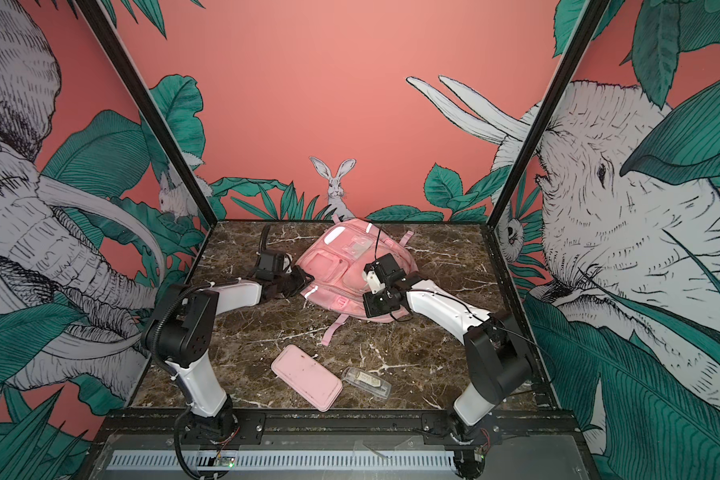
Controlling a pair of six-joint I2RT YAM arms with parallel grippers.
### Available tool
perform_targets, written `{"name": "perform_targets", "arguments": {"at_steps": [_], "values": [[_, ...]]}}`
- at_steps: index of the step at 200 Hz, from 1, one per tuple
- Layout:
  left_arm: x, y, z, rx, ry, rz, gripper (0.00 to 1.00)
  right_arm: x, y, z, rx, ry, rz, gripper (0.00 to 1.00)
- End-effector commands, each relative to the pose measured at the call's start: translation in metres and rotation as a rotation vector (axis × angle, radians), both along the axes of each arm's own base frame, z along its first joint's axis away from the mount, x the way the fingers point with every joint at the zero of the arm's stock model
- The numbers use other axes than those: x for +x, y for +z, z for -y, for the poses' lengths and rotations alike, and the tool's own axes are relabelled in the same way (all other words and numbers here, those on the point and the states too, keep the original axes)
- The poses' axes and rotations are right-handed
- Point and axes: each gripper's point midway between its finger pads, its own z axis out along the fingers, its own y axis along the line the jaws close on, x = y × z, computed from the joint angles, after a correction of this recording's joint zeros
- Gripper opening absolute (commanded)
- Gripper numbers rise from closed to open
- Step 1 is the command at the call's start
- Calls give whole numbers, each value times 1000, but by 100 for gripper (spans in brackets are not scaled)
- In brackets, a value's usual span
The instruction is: Pack the student bag
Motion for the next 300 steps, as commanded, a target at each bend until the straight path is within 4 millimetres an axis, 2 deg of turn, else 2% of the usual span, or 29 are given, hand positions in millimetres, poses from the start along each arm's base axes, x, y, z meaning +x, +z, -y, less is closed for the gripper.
{"name": "perform_targets", "arguments": {"at_steps": [1,50,53,69,178,208,243,258,273,300], "values": [[-12,2,11,-20,-36,-3,12,2,10,-34,65,57,28,0],[-16,10,18,-25,-59,9,8,-1,5,-82,81,127,15,0],[-16,10,17,-26,-57,10,8,3,14,-89,99,131,34,0],[-17,11,17,-26,-58,10,8,9,19,-102,121,134,41,0],[-20,12,15,-14,-65,17,7,51,19,-174,285,100,-18,0],[-17,11,10,-6,-57,17,7,56,16,-174,278,83,-14,0],[-5,11,-6,22,-47,24,7,49,18,-166,259,92,-14,0],[3,8,-12,17,-57,4,7,43,19,-164,263,105,-20,16],[12,6,-13,-15,-63,-9,8,38,20,-159,261,108,-24,27],[21,7,-12,1,-85,-11,8,28,25,-149,261,114,-14,36]]}}
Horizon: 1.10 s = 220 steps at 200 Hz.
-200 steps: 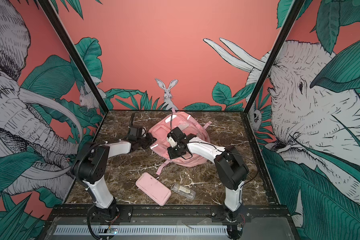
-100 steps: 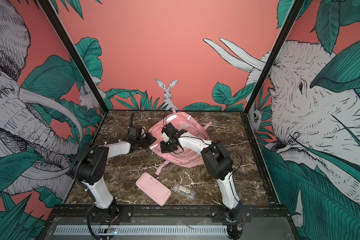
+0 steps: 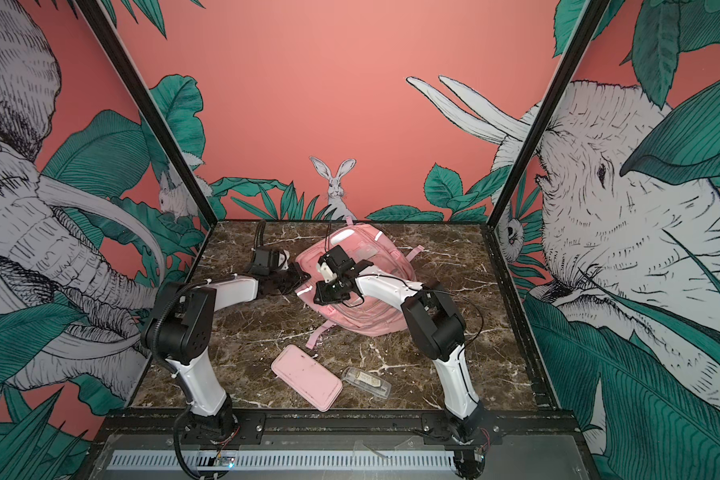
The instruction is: Pack the student bag
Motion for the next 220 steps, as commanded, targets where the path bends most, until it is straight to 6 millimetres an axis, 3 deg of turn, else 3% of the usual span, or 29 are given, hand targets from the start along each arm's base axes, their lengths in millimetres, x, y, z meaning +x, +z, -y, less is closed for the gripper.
{"name": "perform_targets", "arguments": {"at_steps": [1,68,76,97,108,114,117,143,166,193,220], "values": [[6,6,2,8,-49,5,8,-7,32,-2,66,32,66,37],[9,21,3,23,-72,34,13,-32,51,36,32,28,168,36],[8,26,1,37,-78,41,16,-39,43,47,6,29,179,35],[5,43,-5,84,-90,75,26,-48,45,64,-24,34,248,21],[4,54,-9,105,-89,100,32,-53,41,73,-64,43,262,20],[3,59,-11,113,-89,110,35,-55,34,77,-90,49,262,22],[2,62,-12,118,-88,113,37,-57,45,79,-78,47,286,23],[-10,84,-17,149,-103,140,51,-70,57,89,-68,59,347,38],[-27,96,-23,165,-110,156,56,-85,66,95,-42,75,373,49],[-54,99,-30,193,-135,152,61,-103,63,97,-14,120,372,62],[-91,95,-39,225,-150,124,64,-113,60,99,4,127,374,83]]}}
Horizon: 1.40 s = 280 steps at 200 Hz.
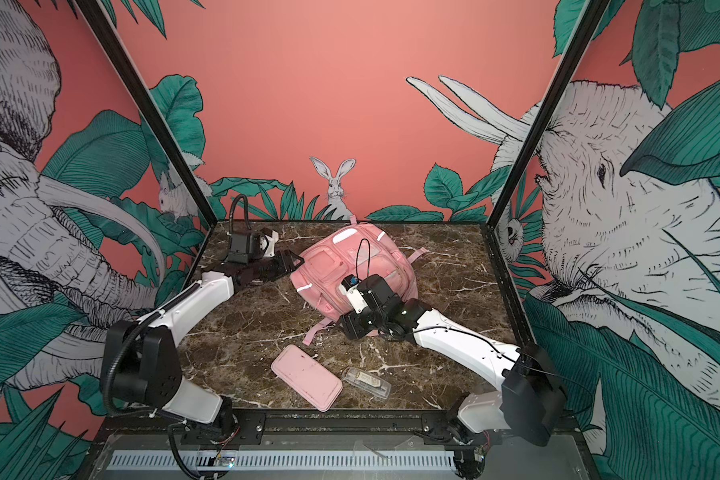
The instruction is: Pack the student bag
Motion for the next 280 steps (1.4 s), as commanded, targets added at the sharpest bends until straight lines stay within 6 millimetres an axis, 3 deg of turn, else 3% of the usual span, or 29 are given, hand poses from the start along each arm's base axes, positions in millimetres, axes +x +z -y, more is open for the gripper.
{"name": "perform_targets", "arguments": {"at_steps": [1,24,34,75,123,138,197,241,260,280], "values": [[-41,-20,-15,75,-11,-77,64,-6,-1,-2,21,22,19,83],[-80,-33,-23,123,-14,-120,65,-8,-12,-4,15,21,-8,89],[-97,-39,-25,140,-21,-141,65,-8,-13,-6,28,14,-23,98],[-161,-63,-30,181,-19,-212,65,-6,-18,-23,76,4,-101,98],[-215,-81,-29,161,5,-285,64,-8,-24,-32,31,41,-151,97],[-228,-88,-29,168,10,-322,60,-13,-29,-37,25,68,-199,89],[-268,-105,-11,139,-48,-447,59,-53,-58,-63,4,271,-430,77],[-289,-125,1,104,-77,-529,60,-77,-71,-78,-12,353,-491,67],[-297,-132,2,120,-90,-548,60,-85,-82,-79,-34,369,-524,57],[-301,-138,5,117,-101,-559,60,-89,-91,-78,-53,372,-533,55]]}}
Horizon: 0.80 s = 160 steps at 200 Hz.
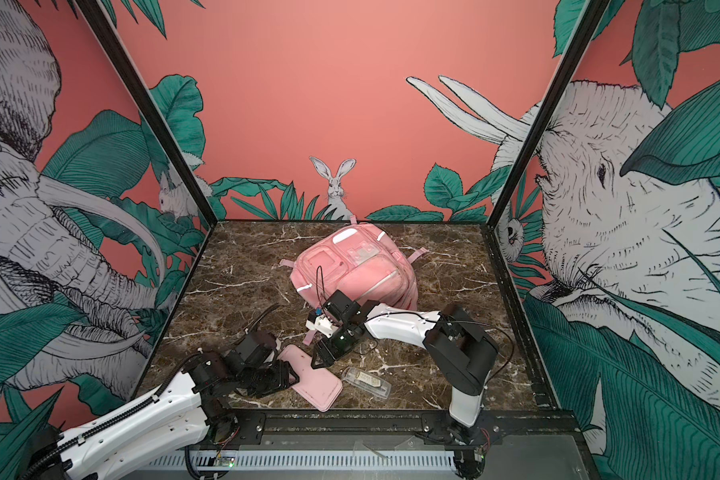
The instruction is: Pack the student bag
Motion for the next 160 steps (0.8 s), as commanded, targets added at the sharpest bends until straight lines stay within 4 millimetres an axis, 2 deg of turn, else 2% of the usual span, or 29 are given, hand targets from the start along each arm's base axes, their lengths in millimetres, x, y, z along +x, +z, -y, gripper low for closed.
{"name": "perform_targets", "arguments": {"at_steps": [1,27,73,102,117,160], "values": [[-3,-8,3,-14,28,-31,60,-8,-6,-2,-3,34,-21,55],[0,-12,14,-59,28,-24,60,-8,-15,0,-22,24,-29,55],[3,-22,15,-69,49,-20,60,-9,-26,1,-34,6,-44,61],[6,-26,14,-68,70,-8,57,-10,-31,-2,-28,-2,-72,62],[8,-28,13,-67,81,2,55,-11,-34,-5,-18,-12,-87,66],[24,-28,7,-48,136,75,54,-7,-42,-6,-15,-52,-111,67]]}}
